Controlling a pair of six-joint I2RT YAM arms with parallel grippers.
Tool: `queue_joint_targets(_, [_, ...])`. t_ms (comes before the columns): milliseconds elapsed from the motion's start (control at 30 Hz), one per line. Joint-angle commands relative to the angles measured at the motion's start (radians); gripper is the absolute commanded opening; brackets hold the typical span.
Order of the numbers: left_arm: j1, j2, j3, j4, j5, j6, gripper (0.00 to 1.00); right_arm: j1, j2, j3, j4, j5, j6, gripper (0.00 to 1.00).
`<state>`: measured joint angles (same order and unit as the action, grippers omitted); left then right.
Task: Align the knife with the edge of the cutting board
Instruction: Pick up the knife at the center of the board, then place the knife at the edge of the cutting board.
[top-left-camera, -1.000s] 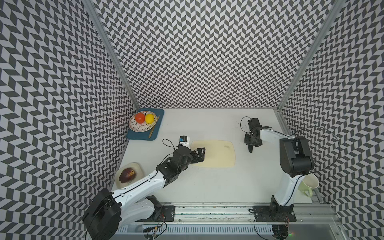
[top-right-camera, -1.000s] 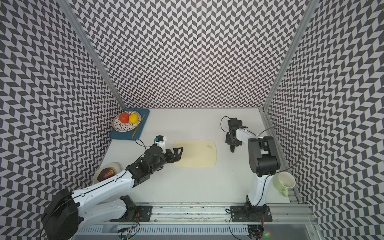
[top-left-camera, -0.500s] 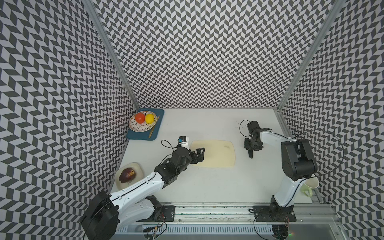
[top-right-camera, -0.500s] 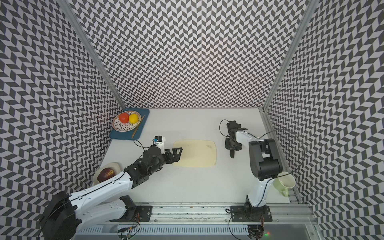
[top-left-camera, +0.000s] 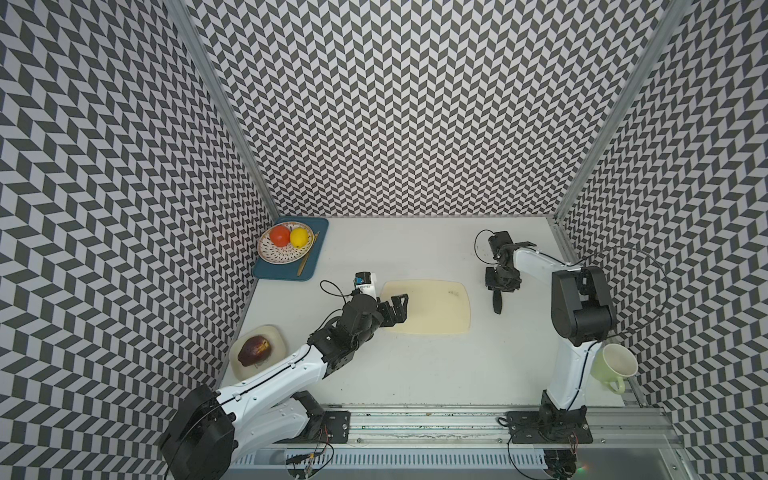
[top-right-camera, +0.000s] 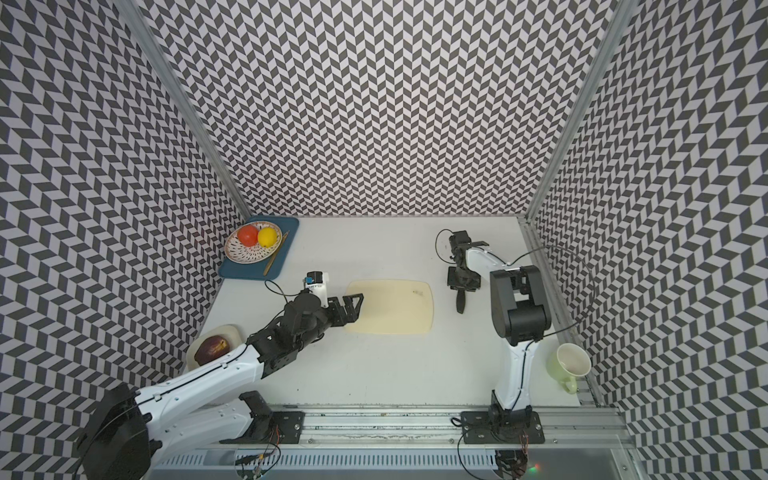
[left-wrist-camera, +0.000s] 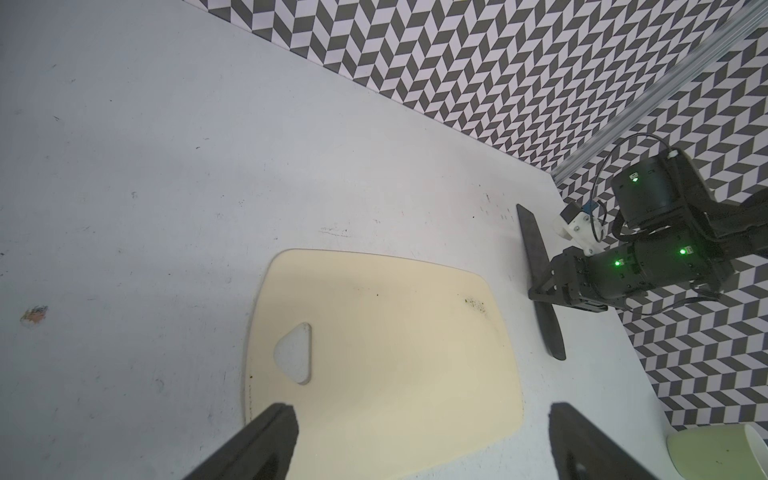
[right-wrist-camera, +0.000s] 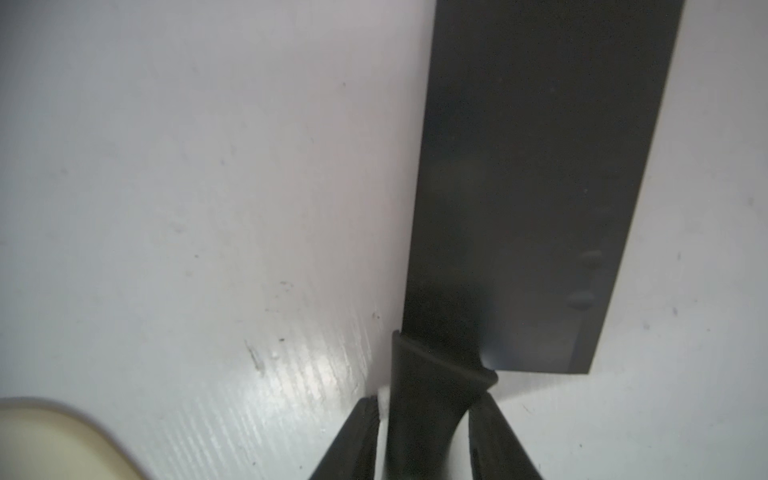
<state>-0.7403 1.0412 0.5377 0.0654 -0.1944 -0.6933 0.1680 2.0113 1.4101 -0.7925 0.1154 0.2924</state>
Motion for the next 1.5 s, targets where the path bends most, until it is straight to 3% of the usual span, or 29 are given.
queue_joint_targets(0, [-0.008,-0.026,-0.013,-0.009,-0.018,0.01,1.0,0.001,0.037,0.022,0.011,0.004,0.008,0.38])
queue_joint_targets(100, [-0.008,-0.033,-0.013,-0.014,-0.027,0.011,1.0,0.001,0.047,0.016,0.014,-0.005,0.008,0.35])
queue_joint_targets(367, [-0.01,-0.033,-0.017,-0.009,-0.025,0.007,1.0,0.001,0.013,-0.029,0.032,-0.004,0.006,0.11])
queue_joint_targets(1033, [-0.011,-0.023,-0.02,-0.002,-0.036,0.006,1.0,0.048,-0.209,-0.052,0.004,0.052,0.04,0.09])
queue_joint_targets(1467, [-0.016,-0.076,-0.033,-0.015,-0.074,-0.023,1.0,0.291,-0.349,-0.154,0.0,0.057,0.146,0.1])
